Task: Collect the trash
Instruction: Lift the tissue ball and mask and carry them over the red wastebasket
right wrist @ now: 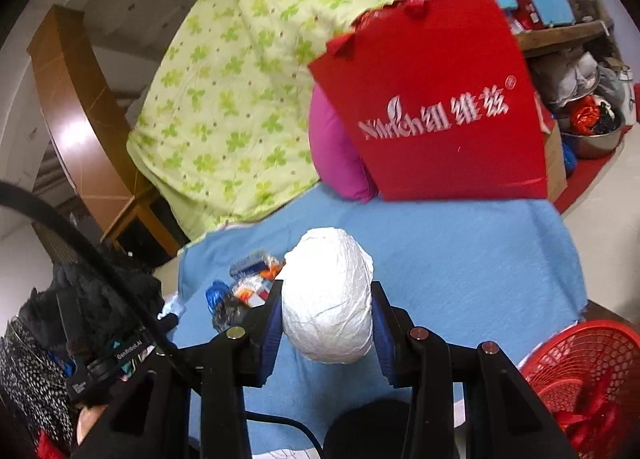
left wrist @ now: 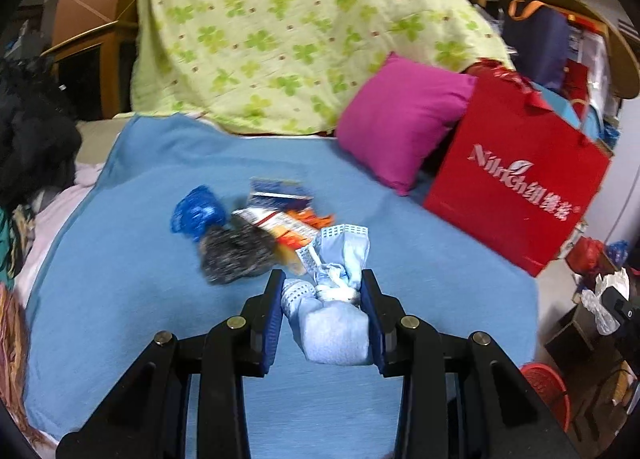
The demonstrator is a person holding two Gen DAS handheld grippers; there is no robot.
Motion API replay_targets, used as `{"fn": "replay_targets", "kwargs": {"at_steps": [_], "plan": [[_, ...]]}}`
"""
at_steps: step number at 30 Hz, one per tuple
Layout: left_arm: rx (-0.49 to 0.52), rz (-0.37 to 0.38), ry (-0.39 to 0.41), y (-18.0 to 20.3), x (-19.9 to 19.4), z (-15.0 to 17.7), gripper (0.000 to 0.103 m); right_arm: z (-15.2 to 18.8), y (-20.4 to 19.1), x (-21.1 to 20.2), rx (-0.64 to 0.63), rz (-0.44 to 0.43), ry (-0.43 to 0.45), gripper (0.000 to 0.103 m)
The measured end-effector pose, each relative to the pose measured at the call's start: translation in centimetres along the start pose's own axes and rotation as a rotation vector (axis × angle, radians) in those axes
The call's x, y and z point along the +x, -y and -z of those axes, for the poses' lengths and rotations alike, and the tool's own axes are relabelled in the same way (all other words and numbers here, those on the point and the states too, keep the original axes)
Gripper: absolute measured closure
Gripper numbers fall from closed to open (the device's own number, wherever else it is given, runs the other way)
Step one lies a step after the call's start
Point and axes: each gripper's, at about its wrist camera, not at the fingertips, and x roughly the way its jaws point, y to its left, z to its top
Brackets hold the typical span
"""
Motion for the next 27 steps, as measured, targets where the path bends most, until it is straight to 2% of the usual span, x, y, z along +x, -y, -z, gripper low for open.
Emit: {"fn": "replay_targets", "kwargs": {"at_steps": [6, 12, 16, 20, 27], "plan": [[0.045, 0.063, 0.031, 3.5, -1.4, -0.8, 0.065, -2.4, 0.2, -4.4, -0.004, 0.029, 0.074, 0.061], [0.09, 0.138, 0.037, 7.5, -1.8, -0.8, 0.065, -3.9, 2.7, -8.8, -0.012, 0.138, 0.142, 0.061], [0.133, 0.188, 0.036, 10.3, -2.1, -0.5, 0.065, -4.1, 5.4, -11.1, -0.007, 0.231, 0.152, 0.061], [0.171, 0.238, 0.026, 13.0, -2.3, 0.2, 0.065, -2.9, 8.7, -12.4, -0.004, 0.341, 0.116, 0.061], [0.248, 0.304, -0.01, 17.4, -2.1, 2.1, 0.065, 2.9, 16.0, -11.4, 0.049, 0.512, -0.058, 0.061]]}}
